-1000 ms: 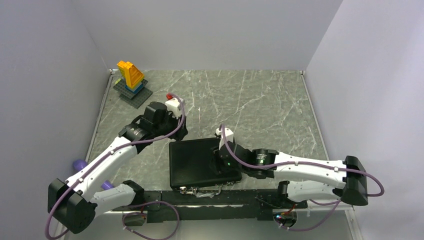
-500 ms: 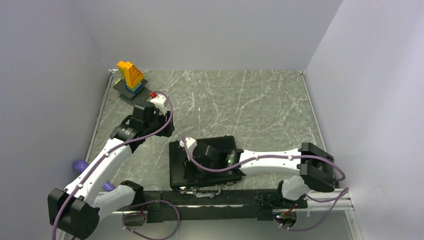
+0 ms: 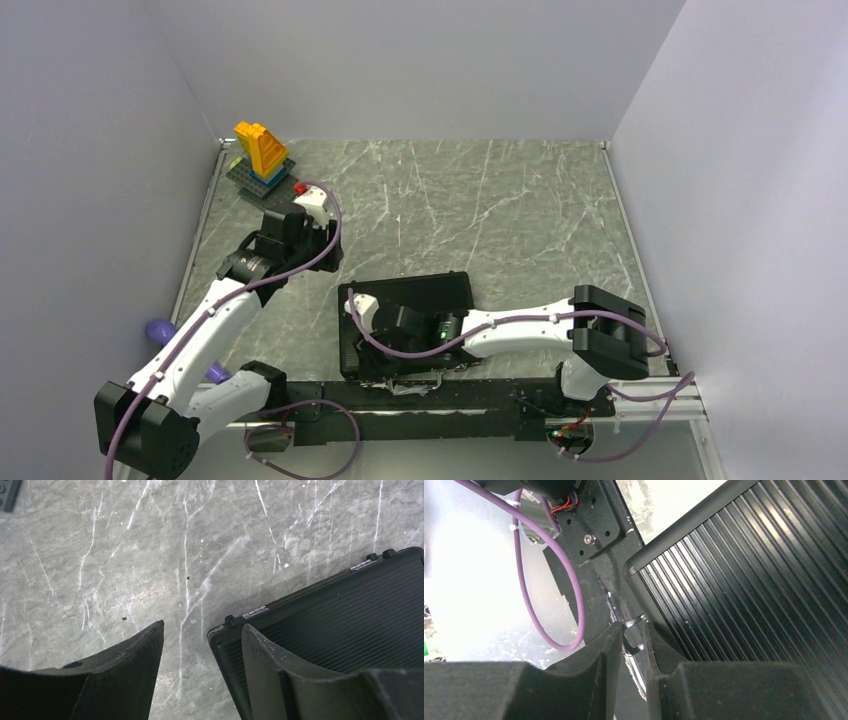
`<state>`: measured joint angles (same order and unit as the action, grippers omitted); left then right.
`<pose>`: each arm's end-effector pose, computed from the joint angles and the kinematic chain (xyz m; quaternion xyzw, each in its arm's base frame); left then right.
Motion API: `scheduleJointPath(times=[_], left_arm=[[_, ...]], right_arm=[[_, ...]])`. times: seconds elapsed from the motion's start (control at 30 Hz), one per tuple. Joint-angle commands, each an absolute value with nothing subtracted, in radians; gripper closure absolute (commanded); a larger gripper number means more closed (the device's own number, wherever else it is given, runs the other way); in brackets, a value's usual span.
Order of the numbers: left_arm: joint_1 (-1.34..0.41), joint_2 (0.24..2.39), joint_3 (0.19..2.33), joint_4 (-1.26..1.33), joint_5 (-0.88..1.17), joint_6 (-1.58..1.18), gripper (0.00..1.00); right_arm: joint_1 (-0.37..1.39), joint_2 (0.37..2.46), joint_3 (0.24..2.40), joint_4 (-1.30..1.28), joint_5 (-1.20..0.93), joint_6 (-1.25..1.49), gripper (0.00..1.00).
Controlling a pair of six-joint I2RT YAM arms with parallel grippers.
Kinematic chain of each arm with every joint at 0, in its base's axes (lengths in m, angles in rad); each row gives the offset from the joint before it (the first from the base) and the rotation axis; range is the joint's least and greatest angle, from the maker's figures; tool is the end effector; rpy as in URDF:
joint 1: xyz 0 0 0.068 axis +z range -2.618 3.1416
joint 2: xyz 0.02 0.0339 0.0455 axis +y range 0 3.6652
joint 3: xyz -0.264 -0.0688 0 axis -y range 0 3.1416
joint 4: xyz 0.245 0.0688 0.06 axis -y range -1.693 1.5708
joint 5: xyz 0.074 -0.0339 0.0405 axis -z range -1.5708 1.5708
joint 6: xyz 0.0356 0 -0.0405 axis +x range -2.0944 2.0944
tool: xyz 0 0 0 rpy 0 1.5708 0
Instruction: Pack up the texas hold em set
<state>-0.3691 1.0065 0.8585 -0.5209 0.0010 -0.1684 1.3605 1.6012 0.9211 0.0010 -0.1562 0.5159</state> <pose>0.2014 -0.0779 0.2918 0.0904 0.8955 -0.1162 0.4201 0.0658 0.3348 0.2014 -0.3994 0.8067 0.3883 0.1974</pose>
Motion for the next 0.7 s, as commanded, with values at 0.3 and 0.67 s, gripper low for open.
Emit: scheduleJointPath(times=[0.3,0.67], left_arm=[[-0.354,0.985,0.872,-0.497,0.038,-0.160,0.37],[-0.353,1.000,0.867,-0.496,0.045,-0.163,0.37]], right_arm=[[1.463,1.644,0.956,-0.032,-0.019,0.611,0.75],[1.539,1.658,0.902,-0.075,0.177,0.648,0.76]])
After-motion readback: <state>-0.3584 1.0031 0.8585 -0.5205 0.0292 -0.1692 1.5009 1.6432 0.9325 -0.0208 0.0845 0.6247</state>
